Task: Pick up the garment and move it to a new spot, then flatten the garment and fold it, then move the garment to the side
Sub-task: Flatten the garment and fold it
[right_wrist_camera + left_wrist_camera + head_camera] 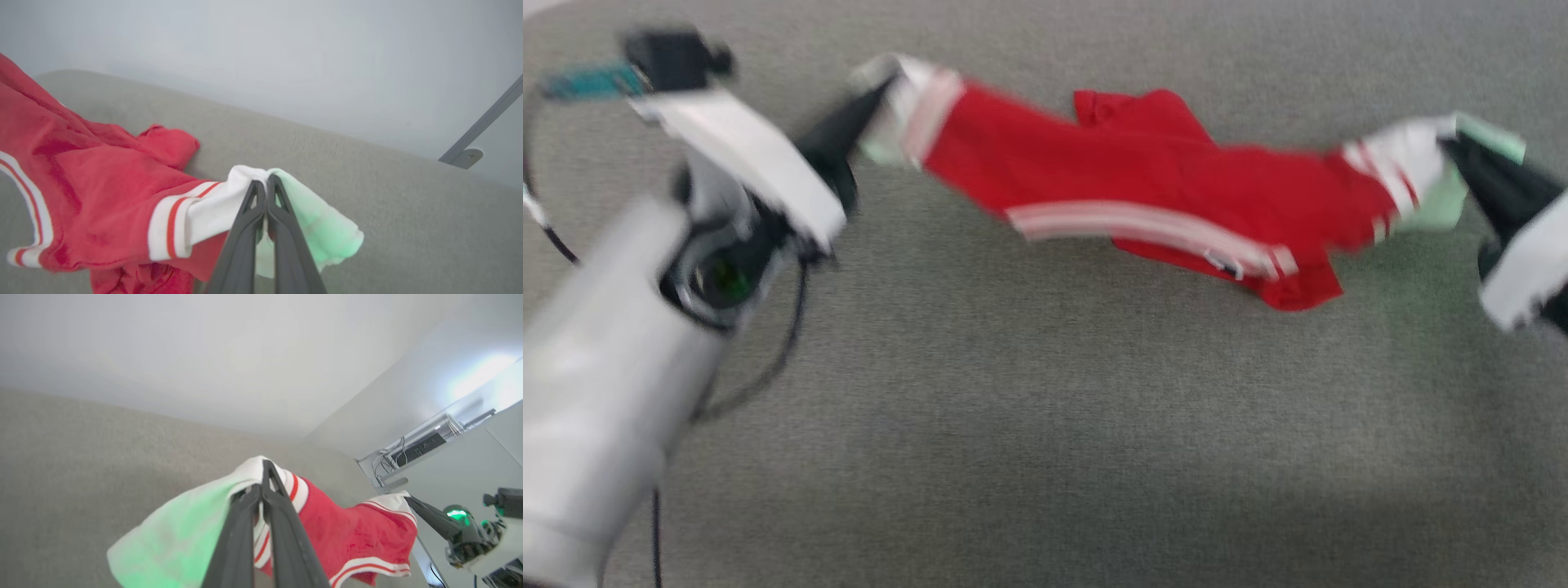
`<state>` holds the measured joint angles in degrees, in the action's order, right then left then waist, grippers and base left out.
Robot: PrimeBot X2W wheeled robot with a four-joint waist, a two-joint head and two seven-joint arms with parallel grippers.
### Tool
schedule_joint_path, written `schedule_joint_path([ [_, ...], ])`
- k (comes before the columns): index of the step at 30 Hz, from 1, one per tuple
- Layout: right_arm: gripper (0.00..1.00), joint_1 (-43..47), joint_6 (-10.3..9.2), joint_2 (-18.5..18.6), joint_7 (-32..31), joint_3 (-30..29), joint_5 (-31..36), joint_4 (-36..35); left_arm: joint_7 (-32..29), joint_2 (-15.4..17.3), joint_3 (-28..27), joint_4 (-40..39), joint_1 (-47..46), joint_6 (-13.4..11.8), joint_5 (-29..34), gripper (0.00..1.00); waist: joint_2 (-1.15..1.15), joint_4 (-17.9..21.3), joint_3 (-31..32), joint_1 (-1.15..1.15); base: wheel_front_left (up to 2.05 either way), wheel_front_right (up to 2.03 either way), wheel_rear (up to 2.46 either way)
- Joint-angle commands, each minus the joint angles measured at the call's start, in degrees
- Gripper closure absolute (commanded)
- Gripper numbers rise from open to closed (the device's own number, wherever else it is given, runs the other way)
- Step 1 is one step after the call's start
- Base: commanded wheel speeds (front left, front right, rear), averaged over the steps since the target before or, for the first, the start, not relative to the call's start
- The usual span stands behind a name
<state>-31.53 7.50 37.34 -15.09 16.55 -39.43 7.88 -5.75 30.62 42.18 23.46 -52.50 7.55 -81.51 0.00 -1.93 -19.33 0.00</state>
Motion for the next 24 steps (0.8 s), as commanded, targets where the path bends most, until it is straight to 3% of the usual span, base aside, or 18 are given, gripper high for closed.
schedule_joint_path([
  [1, 1.00, -1.72, -0.02, -0.95, 0.54, -0.34, -0.32, 0.37, 0.93, -0.23, -0.68, 0.98, -2.00, -0.14, 0.55, 1.00, 0.00, 0.98, -1.21, 0.00, 0.00, 0.00, 0.00],
  [9, 1.00, -27.45, -0.02, -12.10, 1.33, -4.77, 0.65, 15.24, 6.67, -4.85, -3.71, 18.63, -23.45, -0.54, 6.02, 1.00, 0.00, 4.84, -6.84, 0.00, 0.00, 0.00, 0.00],
  [13, 1.00, -41.64, -0.02, -16.11, 5.19, -8.37, 3.48, 24.38, 9.46, -7.44, -4.89, 26.13, -34.53, -0.85, 7.75, 1.00, 0.00, 5.87, -8.87, 0.00, 0.00, 0.00, 0.00],
  [20, 1.00, -59.38, -0.02, -19.47, 14.76, -13.50, 10.11, 36.43, 16.98, -10.06, -8.20, 33.77, -49.22, -0.22, 8.05, 1.00, 0.00, 6.18, -9.42, 0.00, 0.00, 0.00, 0.00],
  [22, 1.00, -62.78, -0.03, -19.71, 16.75, -14.26, 11.46, 40.18, 15.71, -11.86, -9.66, 33.72, -50.71, -0.06, 5.18, 1.00, 0.00, 5.67, -8.61, 0.00, 0.00, 0.00, 0.00],
  [24, 1.00, -63.24, -0.02, -19.78, 16.52, -13.38, 11.58, 42.10, 14.26, -11.38, -8.86, 31.93, -49.41, -0.01, 4.46, 1.00, 0.00, 5.11, -8.22, 0.00, 0.00, 0.00, 0.00],
])
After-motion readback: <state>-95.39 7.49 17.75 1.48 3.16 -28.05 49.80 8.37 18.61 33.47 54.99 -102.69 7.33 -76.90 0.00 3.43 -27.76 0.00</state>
